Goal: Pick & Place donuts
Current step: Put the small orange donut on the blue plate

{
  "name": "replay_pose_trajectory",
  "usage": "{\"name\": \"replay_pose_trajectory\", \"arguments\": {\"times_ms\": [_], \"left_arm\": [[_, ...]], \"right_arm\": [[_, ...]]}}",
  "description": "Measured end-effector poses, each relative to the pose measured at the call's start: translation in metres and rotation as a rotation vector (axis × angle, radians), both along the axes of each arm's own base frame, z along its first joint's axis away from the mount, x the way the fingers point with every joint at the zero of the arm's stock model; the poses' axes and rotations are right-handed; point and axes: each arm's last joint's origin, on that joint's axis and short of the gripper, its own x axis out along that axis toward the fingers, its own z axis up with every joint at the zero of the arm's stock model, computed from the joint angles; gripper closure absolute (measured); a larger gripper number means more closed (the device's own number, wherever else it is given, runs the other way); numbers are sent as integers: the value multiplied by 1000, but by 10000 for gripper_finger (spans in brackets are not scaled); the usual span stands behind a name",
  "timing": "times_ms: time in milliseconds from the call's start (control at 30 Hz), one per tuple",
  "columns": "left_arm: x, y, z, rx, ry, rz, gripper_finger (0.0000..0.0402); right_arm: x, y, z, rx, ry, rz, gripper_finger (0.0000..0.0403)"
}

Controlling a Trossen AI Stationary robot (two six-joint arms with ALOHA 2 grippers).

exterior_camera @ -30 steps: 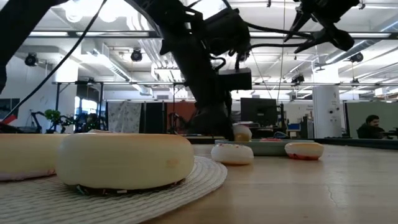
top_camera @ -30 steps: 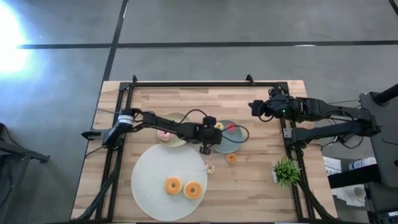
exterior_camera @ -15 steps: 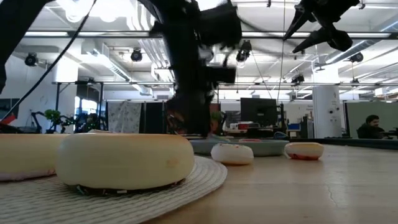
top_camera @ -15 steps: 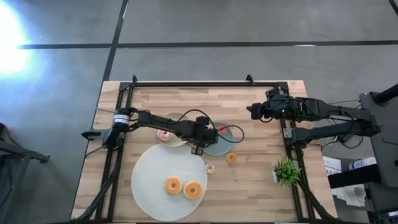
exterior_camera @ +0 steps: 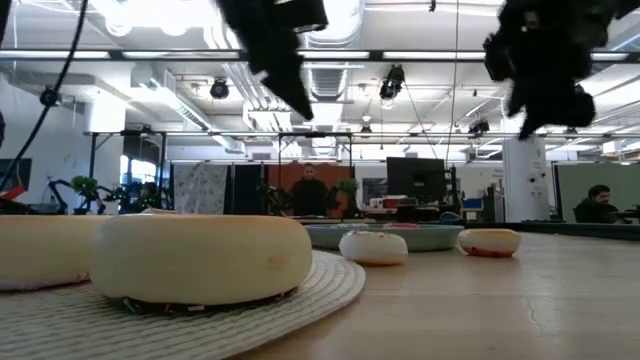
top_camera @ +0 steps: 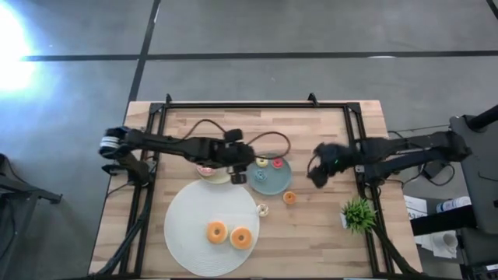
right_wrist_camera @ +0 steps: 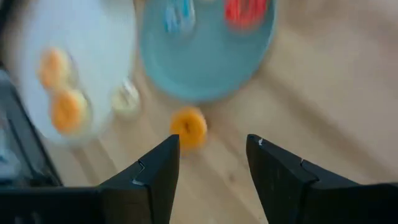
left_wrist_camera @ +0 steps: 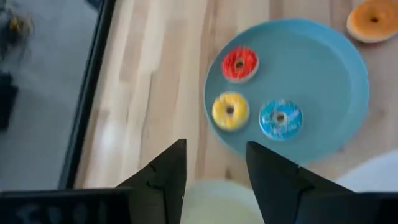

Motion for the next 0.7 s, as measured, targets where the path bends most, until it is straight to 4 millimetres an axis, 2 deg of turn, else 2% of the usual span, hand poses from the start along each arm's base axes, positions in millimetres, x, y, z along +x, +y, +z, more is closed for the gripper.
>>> {"name": "replay_pose_trajectory", "arguments": {"times_ms": [167, 333, 500, 700], "left_arm": [[-43, 2, 1, -104, -77, 128, 262], [-74, 2, -3, -158, -167, 213, 262], [-93, 1, -6, -143, -200, 227, 262], [-103, 2, -19, -125, -165, 228, 262]], "right_arm": [[20, 37, -23, -24, 9, 244, 225], [36, 73, -40, -204, 74, 491, 225], [53, 96, -58, -349, 147, 610, 225], [82, 108, -71, -519, 206, 669, 225]]}}
